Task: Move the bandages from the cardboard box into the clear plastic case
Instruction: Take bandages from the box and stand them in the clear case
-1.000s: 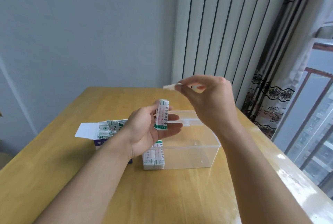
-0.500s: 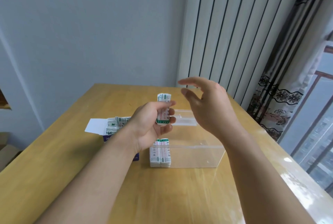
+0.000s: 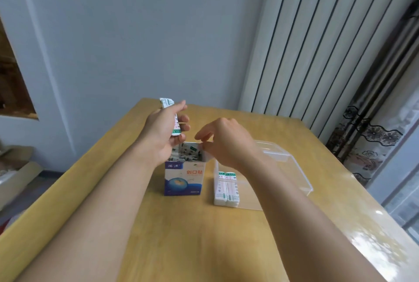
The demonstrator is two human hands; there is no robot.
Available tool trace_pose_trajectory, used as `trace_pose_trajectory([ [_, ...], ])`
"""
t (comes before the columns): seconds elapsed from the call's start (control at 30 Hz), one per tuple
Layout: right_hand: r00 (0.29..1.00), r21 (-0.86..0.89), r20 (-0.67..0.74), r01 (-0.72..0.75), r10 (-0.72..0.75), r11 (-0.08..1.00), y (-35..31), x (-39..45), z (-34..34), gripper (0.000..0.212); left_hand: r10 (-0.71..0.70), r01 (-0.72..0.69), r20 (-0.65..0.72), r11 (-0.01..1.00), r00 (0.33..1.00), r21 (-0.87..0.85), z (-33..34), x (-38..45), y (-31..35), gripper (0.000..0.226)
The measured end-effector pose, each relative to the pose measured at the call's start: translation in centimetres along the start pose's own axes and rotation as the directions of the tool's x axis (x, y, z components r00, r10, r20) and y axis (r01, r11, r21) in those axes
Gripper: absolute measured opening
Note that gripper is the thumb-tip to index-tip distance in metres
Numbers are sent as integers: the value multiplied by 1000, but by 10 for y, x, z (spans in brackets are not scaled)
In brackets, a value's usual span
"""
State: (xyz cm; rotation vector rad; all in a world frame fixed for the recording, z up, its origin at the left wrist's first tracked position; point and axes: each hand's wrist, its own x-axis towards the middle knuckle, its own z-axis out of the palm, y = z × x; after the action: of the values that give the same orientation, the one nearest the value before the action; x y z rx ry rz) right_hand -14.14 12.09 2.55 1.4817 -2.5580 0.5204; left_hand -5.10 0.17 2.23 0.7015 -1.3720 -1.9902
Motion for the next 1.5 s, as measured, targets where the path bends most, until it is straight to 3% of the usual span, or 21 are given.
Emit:
trace_pose_trajectory([
  [0.1, 998, -129, 62, 8, 0, 992, -8, 13, 7, 25, 5, -6, -25, 999, 1000, -48, -8, 5, -1, 17],
  [0.37, 999, -131, 33, 18, -14, 991, -21, 20, 32, 23, -13, 2, -79, 990, 997, -138, -9, 8, -9, 14],
  [0.7, 990, 298, -95, -70, 102, 952, -3, 9, 9, 10, 17, -31, -113, 992, 993, -121, -11, 9, -11, 13],
  [0.83, 981, 437, -151, -44, 121, 899, 6, -2, -20, 16, 193, -168, -166, 973, 967, 158, -10, 9, -11, 23],
  [0.93, 987, 509, -133, -7, 86, 861, 9, -17, -47, 12, 219, -192, -62, 937, 974, 293, -3, -5, -6, 38],
  [1.03, 993, 487, -117, 29, 32, 873, 14, -35, -63, 18, 12, -64, 189, 960, 982, 272, 13, -30, 2, 62],
  [1.17, 989, 426, -146, 57, 7, 903, 19, -52, -64, 28, -186, 31, 472, 948, 862, 317, 30, -50, -4, 84],
  [1.3, 977, 355, -206, 30, 47, 934, 27, -58, -57, 47, -213, 29, 551, 946, 807, 324, 37, -53, -18, 70],
  [1.43, 981, 324, -162, -46, 103, 945, 33, -58, -58, 29, -238, 23, 547, 928, 802, 371, 40, -51, -24, 38],
  [1.5, 992, 315, -93, -55, 89, 948, 34, -58, -59, 27, -245, 18, 543, 921, 803, 389, 41, -50, -27, 34],
])
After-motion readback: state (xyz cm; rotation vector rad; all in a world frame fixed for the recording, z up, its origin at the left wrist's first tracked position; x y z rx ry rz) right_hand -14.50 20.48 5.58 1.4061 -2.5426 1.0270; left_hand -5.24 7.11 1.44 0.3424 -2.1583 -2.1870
